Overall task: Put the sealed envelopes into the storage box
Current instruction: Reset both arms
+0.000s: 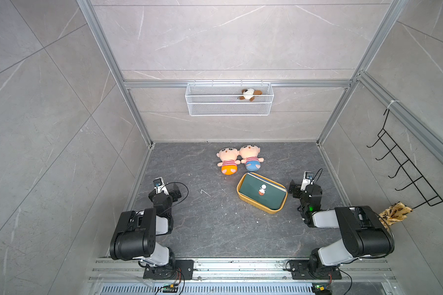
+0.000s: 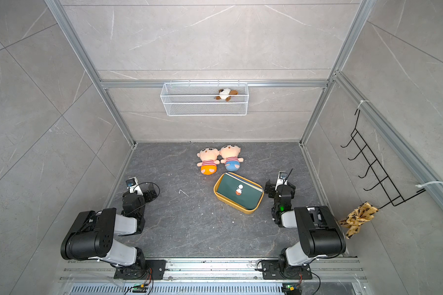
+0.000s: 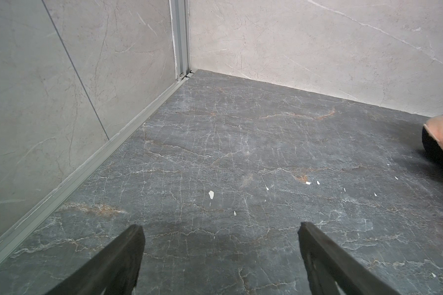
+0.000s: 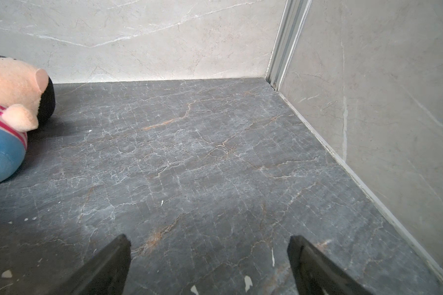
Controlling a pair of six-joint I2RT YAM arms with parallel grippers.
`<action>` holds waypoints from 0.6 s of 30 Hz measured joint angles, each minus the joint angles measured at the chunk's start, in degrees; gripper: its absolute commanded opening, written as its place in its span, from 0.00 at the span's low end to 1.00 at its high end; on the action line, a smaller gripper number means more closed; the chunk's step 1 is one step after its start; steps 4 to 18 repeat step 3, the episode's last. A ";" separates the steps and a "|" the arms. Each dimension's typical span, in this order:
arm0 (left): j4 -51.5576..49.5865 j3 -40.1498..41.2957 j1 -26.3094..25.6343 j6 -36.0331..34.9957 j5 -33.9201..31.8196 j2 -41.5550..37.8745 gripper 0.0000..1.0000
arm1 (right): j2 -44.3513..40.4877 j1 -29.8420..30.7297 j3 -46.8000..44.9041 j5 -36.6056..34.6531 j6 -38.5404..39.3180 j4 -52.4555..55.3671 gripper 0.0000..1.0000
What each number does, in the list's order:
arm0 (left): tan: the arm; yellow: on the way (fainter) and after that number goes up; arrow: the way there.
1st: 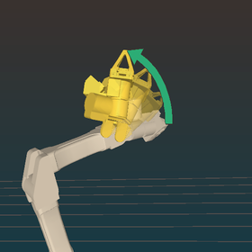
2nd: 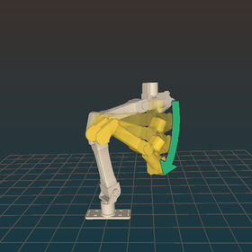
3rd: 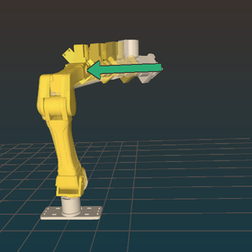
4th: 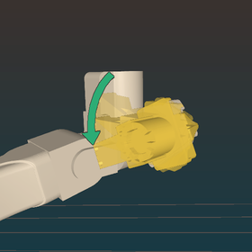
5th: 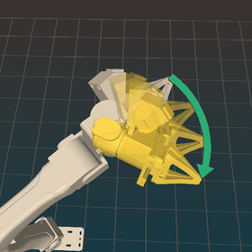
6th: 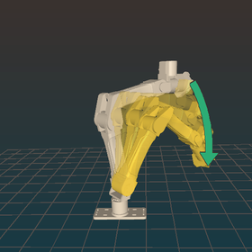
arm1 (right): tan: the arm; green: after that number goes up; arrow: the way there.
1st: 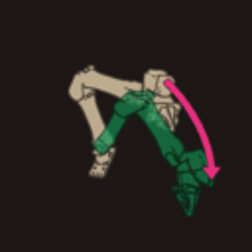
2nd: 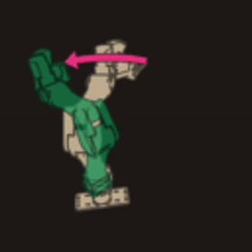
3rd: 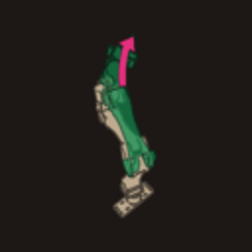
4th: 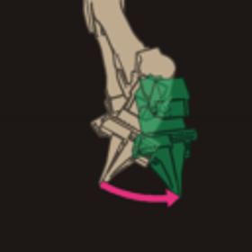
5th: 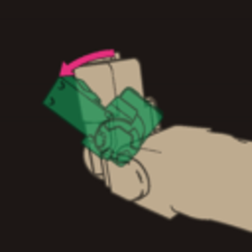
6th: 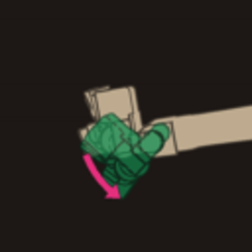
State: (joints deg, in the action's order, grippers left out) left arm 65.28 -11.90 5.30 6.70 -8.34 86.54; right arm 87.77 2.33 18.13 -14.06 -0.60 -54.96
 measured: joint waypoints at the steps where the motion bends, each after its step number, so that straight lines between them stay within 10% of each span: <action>1: -0.13 -0.09 0.00 0.00 -0.02 0.00 0.98 | 0.00 0.00 0.00 0.00 0.00 0.00 0.99; 18: -0.13 -0.15 0.00 0.00 -0.02 0.00 0.98 | 0.00 0.00 0.00 0.00 0.00 0.00 0.99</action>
